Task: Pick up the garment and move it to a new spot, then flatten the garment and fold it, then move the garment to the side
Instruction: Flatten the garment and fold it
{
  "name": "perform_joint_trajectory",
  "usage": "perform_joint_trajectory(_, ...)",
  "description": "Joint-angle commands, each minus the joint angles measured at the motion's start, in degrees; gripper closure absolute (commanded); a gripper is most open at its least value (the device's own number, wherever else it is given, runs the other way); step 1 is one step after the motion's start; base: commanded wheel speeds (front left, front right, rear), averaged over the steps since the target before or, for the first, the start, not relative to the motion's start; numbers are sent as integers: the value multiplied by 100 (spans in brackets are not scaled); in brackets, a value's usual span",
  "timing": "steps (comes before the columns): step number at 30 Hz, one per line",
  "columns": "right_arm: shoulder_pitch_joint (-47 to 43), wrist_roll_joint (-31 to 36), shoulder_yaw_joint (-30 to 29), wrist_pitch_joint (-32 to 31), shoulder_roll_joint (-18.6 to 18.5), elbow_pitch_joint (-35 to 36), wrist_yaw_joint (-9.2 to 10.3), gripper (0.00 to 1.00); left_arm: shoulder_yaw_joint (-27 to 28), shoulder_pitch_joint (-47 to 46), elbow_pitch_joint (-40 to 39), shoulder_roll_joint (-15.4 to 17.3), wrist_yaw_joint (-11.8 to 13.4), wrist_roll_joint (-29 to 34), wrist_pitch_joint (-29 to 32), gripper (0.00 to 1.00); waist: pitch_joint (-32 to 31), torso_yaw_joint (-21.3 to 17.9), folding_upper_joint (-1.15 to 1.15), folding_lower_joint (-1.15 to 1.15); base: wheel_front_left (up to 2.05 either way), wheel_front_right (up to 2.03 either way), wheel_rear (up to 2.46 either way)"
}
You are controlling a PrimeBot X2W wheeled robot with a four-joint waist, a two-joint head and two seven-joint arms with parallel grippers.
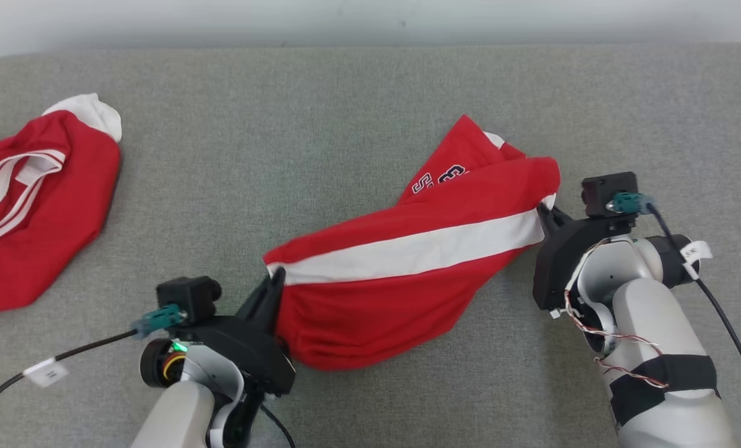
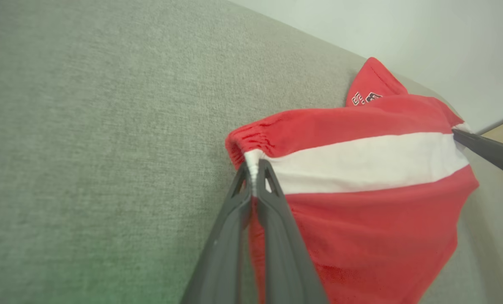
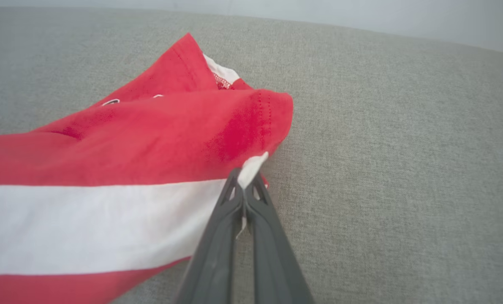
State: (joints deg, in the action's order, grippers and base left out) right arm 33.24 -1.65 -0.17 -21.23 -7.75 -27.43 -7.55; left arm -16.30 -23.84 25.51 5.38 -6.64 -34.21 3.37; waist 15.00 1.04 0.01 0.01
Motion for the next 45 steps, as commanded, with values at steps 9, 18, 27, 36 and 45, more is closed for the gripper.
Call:
perform_joint_trajectory(9,-279,-1573,-347,217,300,1094,13,100,318,-355,-914,-13,-92,-928,-699,100,-491,-122,-1,-1,0,0,0)
perform_joint_trajectory(18,32,-3032,-746,612,449,2341,13,100,218,-1026,-2071,496,-82,-1956,-553,100,-894,-441,-1,-1,0,0,0)
perform_joint_trajectory(27,487,-3588,-987,1213,483,3508,13,100,232,-1392,-2900,666,-83,-2791,-337,100,-1090,-652,-1,-1,0,0,0)
perform_joint_trajectory(36,458,-3392,-1074,1150,493,3772,13,100,218,-1319,-3141,535,3,-3339,-35,100,-964,-761,-1,-1,0,0,0)
perform_joint_trajectory(45,1167,-2604,-711,1857,427,2690,13,100,338,-2056,-1969,260,70,-2810,-785,100,-608,-808,-1,-1,0,0,0)
